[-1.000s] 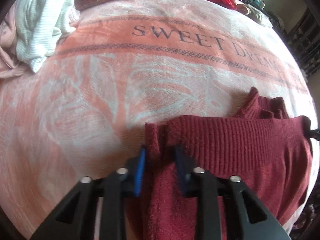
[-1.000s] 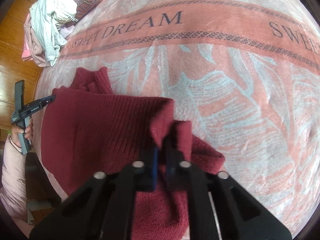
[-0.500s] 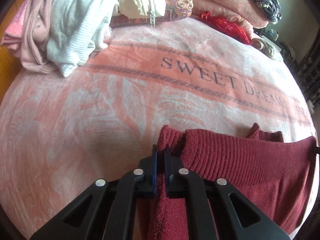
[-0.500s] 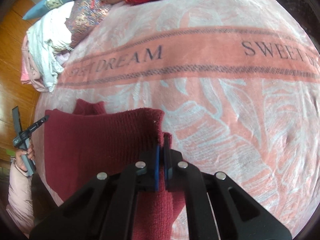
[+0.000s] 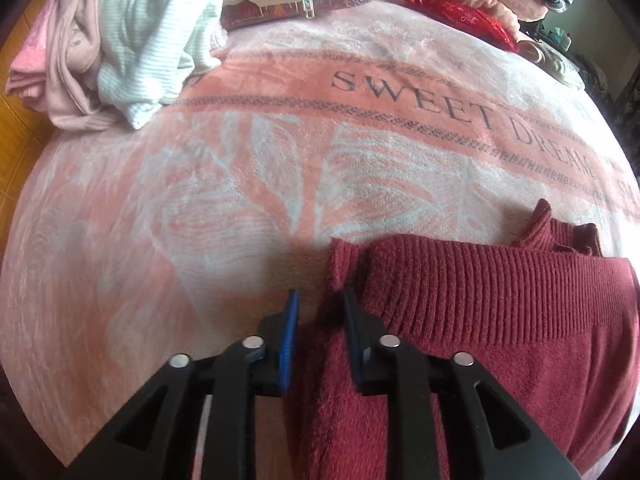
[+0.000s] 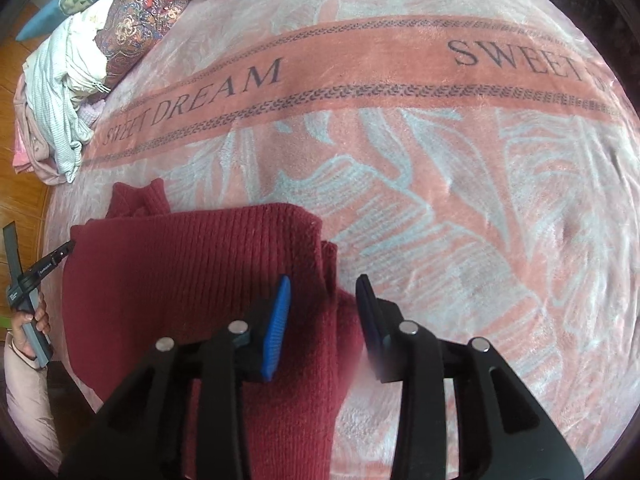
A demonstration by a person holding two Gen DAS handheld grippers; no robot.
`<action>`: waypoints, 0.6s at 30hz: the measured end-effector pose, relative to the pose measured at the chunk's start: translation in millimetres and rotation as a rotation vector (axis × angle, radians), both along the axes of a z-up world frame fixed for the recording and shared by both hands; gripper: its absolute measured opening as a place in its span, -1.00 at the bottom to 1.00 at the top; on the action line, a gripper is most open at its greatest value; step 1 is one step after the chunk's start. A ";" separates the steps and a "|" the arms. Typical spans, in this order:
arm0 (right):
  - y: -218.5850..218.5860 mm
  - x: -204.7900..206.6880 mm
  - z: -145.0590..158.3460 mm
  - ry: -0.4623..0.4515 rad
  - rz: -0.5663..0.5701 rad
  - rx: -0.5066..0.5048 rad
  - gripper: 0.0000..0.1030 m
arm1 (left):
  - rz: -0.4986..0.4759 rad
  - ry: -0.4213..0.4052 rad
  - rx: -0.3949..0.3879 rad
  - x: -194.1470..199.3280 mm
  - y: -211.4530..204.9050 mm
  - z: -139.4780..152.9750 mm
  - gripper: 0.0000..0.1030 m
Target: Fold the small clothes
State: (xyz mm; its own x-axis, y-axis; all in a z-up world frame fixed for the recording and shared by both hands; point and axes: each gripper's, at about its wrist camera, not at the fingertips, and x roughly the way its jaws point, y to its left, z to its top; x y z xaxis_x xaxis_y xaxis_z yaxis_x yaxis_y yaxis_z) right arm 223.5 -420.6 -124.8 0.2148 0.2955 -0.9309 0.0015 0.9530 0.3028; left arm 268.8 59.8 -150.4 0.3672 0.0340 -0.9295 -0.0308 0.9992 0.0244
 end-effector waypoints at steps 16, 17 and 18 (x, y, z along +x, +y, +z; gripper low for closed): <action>14.3 -140.6 -7.0 0.090 0.062 0.094 -0.82 | -0.036 0.045 -0.039 -151.5 3.0 -8.8 0.02; 13.8 -141.2 -1.8 0.080 0.059 0.097 -0.82 | -0.037 0.051 -0.069 -154.7 3.1 -7.3 -0.22; 13.3 -142.7 3.3 0.071 0.054 0.096 -0.83 | -0.039 0.061 -0.100 -156.7 3.4 -5.8 -0.42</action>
State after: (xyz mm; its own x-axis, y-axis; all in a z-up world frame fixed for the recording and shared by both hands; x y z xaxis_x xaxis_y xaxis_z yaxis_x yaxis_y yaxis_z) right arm 80.8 -407.3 -121.4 0.1307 0.3936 -0.9099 -0.0249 0.9188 0.3939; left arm 112.1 63.2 -156.2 0.3087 -0.0733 -0.9483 0.0063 0.9972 -0.0751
